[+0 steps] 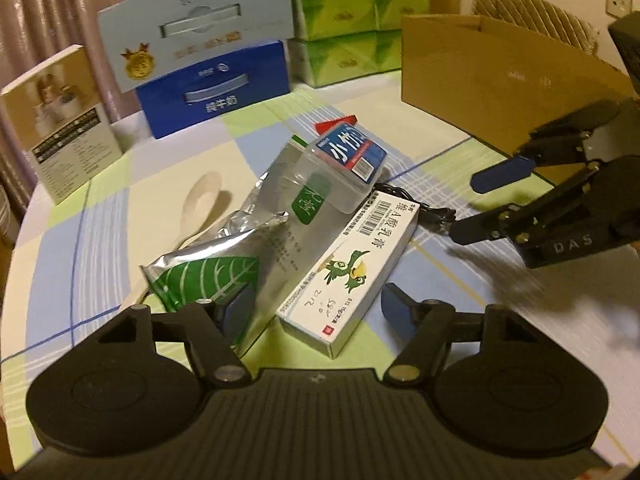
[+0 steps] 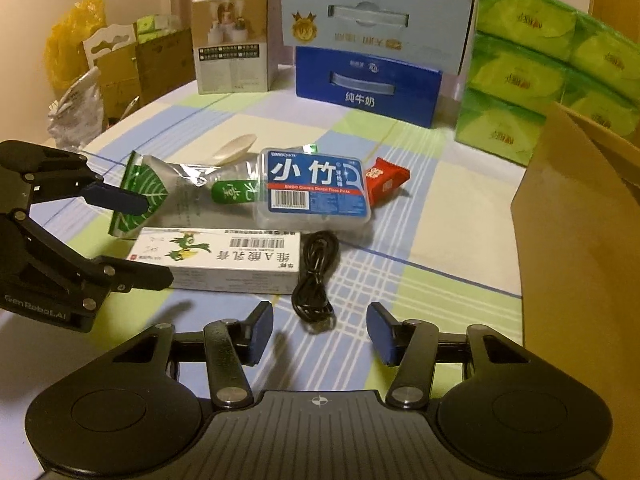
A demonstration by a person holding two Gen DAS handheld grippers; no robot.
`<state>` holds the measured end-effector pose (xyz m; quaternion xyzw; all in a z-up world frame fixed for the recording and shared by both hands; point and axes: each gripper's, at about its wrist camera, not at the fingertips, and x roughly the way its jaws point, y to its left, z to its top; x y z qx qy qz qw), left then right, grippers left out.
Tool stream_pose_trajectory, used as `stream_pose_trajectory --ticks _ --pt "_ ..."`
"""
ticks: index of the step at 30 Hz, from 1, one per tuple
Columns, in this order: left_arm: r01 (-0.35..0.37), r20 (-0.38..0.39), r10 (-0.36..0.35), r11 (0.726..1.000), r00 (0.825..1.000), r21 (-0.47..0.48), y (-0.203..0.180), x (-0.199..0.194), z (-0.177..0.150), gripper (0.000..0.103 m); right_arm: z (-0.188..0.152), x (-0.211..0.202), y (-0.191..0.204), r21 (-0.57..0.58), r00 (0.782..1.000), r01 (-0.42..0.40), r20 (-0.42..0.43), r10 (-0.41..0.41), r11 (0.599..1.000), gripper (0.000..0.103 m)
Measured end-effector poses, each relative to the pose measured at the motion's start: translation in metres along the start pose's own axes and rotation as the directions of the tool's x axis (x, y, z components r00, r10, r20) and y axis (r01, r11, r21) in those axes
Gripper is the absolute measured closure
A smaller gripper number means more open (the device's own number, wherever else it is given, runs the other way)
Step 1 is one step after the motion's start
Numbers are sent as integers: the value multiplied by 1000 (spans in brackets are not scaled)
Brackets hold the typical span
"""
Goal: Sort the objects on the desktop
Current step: 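Move the right tool toward the black cable while the left approaches the white cream box, then grasp the black cable with the right tool while the left grasps the white cream box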
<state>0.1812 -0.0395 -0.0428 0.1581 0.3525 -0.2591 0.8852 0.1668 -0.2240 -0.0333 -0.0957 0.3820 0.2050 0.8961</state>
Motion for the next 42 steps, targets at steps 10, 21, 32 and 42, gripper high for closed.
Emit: stream_pose_trajectory --ticks 10,21,32,42 --pt "29 -26 -29 999 999 24 -3 12 0 56 2 17 -4 -6 1000 -23 -18 23 1000 54" --pt "-22 -58 20 999 998 -48 -10 -6 -10 62 4 25 -2 -17 1000 -20 -10 20 1000 81" --pt "-76 -103 69 995 992 -68 -37 -41 -31 70 -25 -24 17 123 992 -37 -118 51 992 83" --pt "-74 -89 62 988 994 -134 -77 -100 -59 70 -87 -96 53 180 994 -12 -106 32 984 83"
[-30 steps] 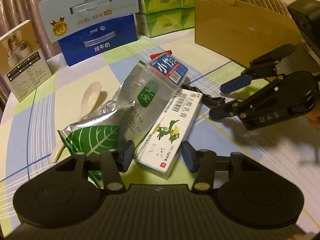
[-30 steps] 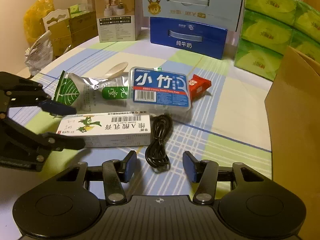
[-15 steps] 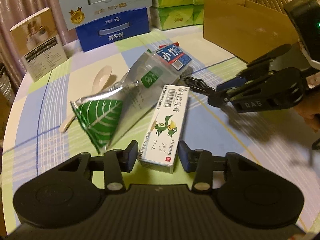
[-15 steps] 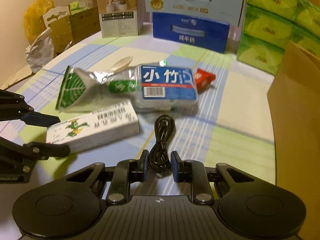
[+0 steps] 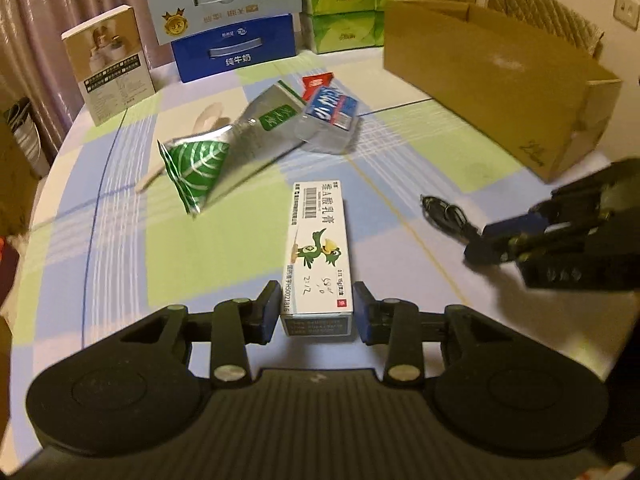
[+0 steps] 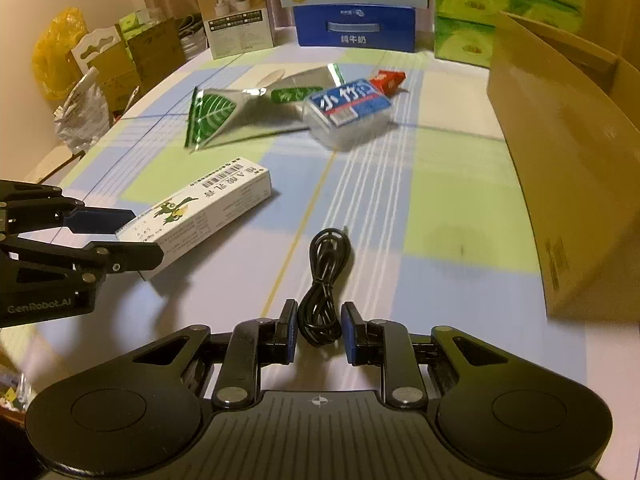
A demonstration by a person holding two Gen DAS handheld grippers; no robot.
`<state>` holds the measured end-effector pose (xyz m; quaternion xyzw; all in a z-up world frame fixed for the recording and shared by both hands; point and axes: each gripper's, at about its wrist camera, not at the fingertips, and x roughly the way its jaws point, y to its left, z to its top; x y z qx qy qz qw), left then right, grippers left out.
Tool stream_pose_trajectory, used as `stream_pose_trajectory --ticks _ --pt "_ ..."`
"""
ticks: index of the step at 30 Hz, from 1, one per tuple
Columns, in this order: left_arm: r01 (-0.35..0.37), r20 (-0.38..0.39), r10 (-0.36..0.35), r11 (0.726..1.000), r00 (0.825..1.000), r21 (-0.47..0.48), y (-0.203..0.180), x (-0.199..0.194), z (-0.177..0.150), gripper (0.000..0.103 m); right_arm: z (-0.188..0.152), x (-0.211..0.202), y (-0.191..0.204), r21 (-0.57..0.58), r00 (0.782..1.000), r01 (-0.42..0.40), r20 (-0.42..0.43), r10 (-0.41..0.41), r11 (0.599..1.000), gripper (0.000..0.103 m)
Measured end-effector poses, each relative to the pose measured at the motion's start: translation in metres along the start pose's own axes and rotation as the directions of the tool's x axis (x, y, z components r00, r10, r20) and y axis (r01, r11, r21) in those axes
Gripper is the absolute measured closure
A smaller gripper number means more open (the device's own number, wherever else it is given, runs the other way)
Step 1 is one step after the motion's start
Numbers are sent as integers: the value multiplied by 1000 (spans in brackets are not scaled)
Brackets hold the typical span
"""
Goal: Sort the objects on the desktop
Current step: 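Grasp the black cable with the right tool while the left grasps the white cream box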
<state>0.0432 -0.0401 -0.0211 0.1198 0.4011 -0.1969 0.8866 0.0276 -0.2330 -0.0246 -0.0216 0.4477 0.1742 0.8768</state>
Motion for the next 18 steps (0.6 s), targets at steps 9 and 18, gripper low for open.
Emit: stream_pose_trajectory --ticks 9,18 --pt "7 12 -7 1000 1000 -22 -20 -14 -14 56 -12 -6 6 -43 998 28 49 -26 999 77" --pt "14 22 -13 999 1000 -51 -15 -6 -6 54 -3 9 1 -10 997 39 71 -38 999 75"
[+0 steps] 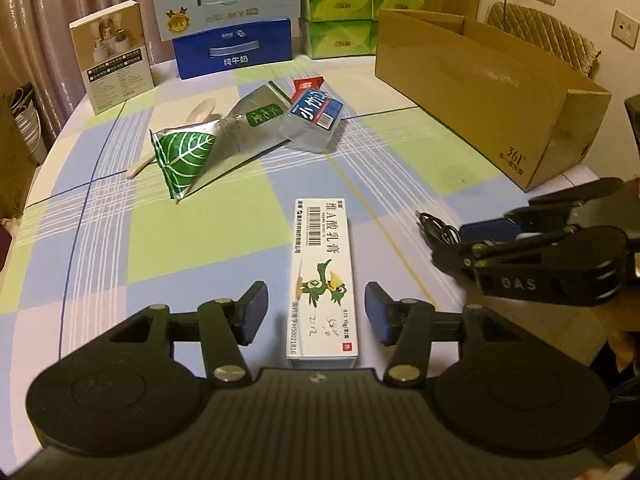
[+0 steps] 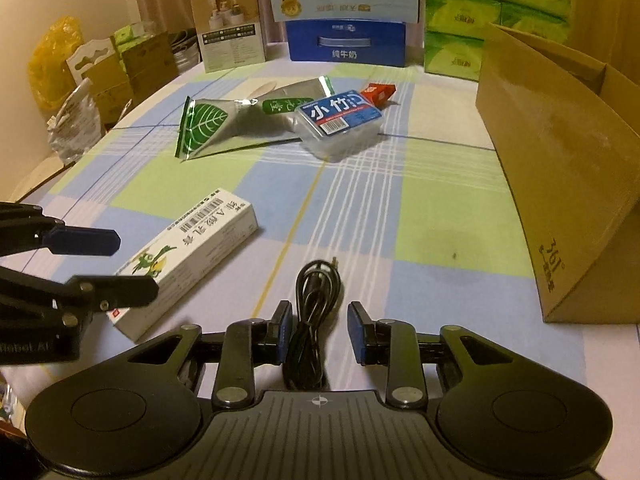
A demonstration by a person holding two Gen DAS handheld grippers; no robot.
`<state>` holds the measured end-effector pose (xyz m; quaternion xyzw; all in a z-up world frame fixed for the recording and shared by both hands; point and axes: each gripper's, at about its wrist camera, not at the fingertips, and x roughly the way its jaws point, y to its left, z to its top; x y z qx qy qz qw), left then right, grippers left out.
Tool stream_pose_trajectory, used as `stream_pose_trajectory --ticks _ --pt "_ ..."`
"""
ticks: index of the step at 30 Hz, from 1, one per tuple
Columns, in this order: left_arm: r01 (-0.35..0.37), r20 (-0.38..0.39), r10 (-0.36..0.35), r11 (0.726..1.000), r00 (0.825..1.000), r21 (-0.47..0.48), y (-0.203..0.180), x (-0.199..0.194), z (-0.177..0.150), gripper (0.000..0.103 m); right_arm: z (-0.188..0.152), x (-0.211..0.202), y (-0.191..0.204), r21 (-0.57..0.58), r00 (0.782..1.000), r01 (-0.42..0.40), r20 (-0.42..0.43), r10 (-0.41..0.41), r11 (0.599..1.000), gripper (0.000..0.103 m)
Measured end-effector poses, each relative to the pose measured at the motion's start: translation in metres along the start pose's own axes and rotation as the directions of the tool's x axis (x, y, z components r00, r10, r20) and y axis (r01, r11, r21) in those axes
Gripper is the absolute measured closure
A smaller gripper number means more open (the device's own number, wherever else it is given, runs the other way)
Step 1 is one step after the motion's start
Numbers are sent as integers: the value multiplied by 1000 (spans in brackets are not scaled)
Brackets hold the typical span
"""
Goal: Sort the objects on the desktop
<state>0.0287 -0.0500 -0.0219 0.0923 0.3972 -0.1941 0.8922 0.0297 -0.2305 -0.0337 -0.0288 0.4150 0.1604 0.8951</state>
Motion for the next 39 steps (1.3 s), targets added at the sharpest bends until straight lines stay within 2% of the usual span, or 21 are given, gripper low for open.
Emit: stream_pose_trajectory --ticks 6,9,23,27,33,39 --pt "7 1 -7 1000 1000 -9 1 9 6 52 -2 2 10 -82 1000 22 3 -22 996 76" --pt "7 -5 -7 1000 1000 -4 1 14 9 52 -2 2 10 -71 1000 10 -5 -11 997 88" --pt "1 -66 0 1000 998 16 -2 36 9 52 2 -6 2 -9 1000 18 13 -18 1000 89" --pt "-8 -59 7 1000 998 -13 2 38 10 54 3 -7 1 5 1000 9 13 -9 1000 89" --pt "-6 -72 4 1000 997 -23 2 41 11 69 2 -6 0 15 1000 3 9 -3 1000 89" --pt "-11 -55 9 999 998 -31 2 35 12 70 3 -7 0 22 1000 -3 15 3 1000 89"
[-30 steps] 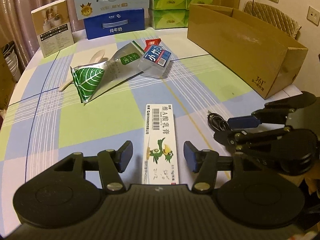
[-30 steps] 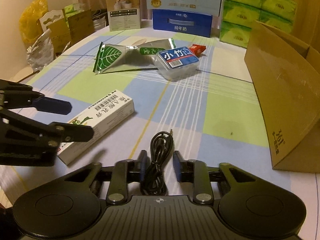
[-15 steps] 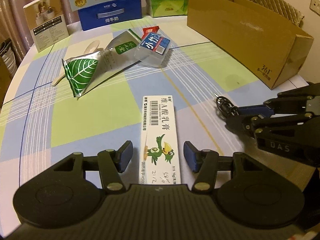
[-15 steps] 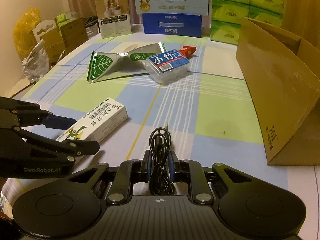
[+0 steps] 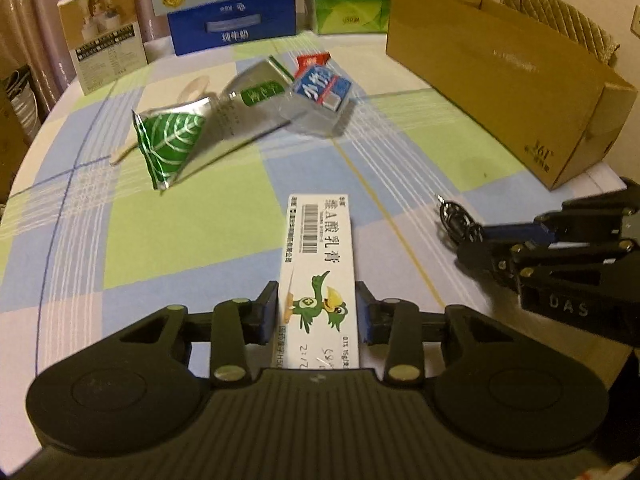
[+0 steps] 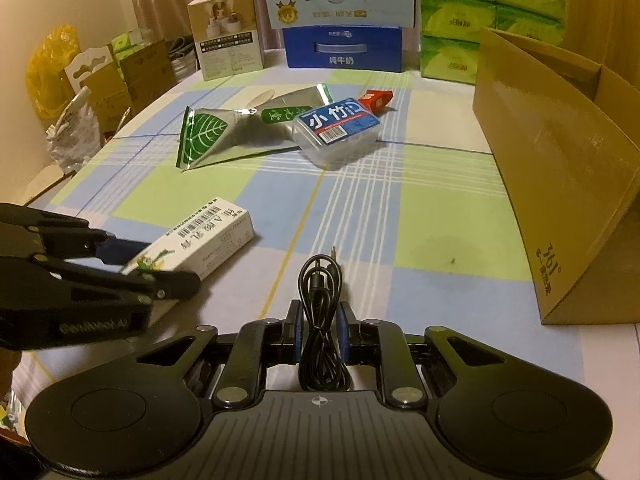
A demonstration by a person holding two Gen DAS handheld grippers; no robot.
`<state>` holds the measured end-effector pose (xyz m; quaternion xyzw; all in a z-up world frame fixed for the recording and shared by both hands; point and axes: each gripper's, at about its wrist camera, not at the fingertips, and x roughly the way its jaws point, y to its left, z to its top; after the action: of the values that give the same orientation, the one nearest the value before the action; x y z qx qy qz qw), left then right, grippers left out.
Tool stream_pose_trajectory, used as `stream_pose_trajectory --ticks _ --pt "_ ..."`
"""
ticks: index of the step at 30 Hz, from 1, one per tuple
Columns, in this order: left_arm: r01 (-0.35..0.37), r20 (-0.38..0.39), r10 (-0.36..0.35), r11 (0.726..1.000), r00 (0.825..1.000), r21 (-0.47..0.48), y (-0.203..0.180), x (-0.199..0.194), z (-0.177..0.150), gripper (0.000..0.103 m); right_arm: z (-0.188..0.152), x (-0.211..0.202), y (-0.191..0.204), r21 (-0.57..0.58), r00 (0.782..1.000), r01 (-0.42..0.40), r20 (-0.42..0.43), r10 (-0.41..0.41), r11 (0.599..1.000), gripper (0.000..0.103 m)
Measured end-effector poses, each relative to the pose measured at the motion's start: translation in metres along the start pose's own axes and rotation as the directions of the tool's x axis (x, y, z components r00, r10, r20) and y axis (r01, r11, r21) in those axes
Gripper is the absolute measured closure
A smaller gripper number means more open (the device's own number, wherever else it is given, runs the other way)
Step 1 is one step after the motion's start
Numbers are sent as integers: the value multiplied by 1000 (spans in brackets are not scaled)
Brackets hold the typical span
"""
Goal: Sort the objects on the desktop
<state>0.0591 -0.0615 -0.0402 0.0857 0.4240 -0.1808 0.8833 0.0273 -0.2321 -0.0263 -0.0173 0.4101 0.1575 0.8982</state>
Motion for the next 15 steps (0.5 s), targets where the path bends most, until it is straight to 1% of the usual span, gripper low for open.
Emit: stream_pose_trajectory --ticks 4,9,15 --pt "3 38 -2 1000 999 -31 4 -8 4 70 1 -1 -1 2 1000 6 8 -6 1000 89" --pt "6 29 -5 1000 1000 -28 2 -6 3 70 1 -2 -1 11 1000 7 12 -7 1000 89" --pt "0 44 1 1000 999 -31 1 -9 4 70 2 -3 -4 24 1000 11 18 -11 1000 89"
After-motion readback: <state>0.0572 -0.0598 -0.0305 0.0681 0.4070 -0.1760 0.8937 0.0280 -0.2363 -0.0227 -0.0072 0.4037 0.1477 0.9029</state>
